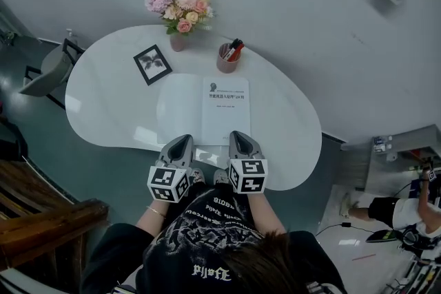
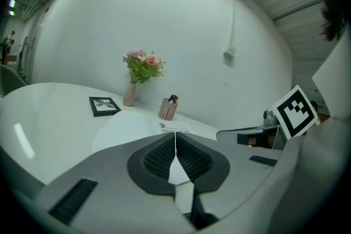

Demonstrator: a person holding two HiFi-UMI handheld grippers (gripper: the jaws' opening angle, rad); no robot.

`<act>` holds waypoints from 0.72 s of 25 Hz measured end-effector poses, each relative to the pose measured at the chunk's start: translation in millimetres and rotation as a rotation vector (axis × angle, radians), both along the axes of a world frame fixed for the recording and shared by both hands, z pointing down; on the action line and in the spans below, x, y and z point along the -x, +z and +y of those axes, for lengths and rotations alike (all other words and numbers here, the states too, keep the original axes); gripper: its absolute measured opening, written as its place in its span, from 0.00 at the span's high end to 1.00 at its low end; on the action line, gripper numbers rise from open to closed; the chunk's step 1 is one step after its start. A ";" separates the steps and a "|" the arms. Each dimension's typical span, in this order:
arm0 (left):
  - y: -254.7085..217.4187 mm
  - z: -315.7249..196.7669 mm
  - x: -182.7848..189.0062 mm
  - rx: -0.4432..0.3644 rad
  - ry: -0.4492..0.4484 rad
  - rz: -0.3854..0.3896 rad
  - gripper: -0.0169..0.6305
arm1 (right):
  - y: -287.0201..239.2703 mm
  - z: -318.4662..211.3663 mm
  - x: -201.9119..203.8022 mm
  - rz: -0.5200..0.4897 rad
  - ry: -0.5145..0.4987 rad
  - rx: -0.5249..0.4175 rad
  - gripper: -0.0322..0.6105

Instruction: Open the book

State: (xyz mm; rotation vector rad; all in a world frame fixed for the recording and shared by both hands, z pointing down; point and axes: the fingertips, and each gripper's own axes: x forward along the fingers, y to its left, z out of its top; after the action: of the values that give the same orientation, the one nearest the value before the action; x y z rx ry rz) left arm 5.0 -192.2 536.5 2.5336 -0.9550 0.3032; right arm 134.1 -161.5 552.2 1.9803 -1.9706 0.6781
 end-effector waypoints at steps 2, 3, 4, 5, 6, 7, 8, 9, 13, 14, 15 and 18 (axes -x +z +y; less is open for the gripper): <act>0.0 0.4 -0.9 0.001 -0.005 -0.001 0.94 | -0.6 -0.8 0.4 0.003 -0.011 -0.004 0.91; 0.1 0.8 -1.2 0.002 -0.007 -0.002 0.94 | 0.0 -0.5 0.8 0.005 -0.017 -0.004 0.91; 0.3 1.4 -1.5 0.003 -0.008 -0.003 0.94 | 1.1 0.2 1.3 0.010 -0.024 -0.004 0.91; 0.6 2.0 -1.9 0.004 -0.009 -0.003 0.94 | 2.2 1.0 1.9 0.018 -0.032 -0.003 0.91; 1.1 2.7 -2.3 0.006 -0.010 -0.003 0.94 | 3.0 1.6 2.2 0.030 -0.042 -0.003 0.91; 1.5 3.3 -3.0 0.007 -0.012 -0.003 0.94 | 3.4 2.2 2.0 0.043 -0.050 -0.003 0.91; 2.0 4.1 -4.1 0.009 -0.013 -0.003 0.94 | 3.5 2.8 1.1 0.053 -0.056 -0.004 0.91; 2.4 4.9 -5.5 0.010 -0.015 -0.002 0.94 | 3.6 3.2 -0.4 0.058 -0.058 -0.005 0.91; 3.1 8.0 -10.5 0.012 -0.021 0.001 0.94 | 3.5 4.5 -6.9 0.055 -0.061 -0.009 0.91; 3.2 8.5 -11.6 0.011 -0.023 0.001 0.94 | 3.6 4.9 -8.3 0.057 -0.063 -0.009 0.91; 3.2 8.8 -12.6 0.011 -0.026 0.002 0.94 | 4.0 5.2 -9.6 0.061 -0.066 -0.008 0.91; 3.1 9.4 -14.8 0.009 -0.037 0.006 0.94 | 6.1 5.4 -11.9 0.072 -0.082 -0.005 0.91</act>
State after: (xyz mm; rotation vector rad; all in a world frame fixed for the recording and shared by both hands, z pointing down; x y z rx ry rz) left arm 19.8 -182.8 539.6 2.5045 -0.9957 0.2881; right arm 145.9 -156.0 558.3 1.8883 -2.0001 0.5740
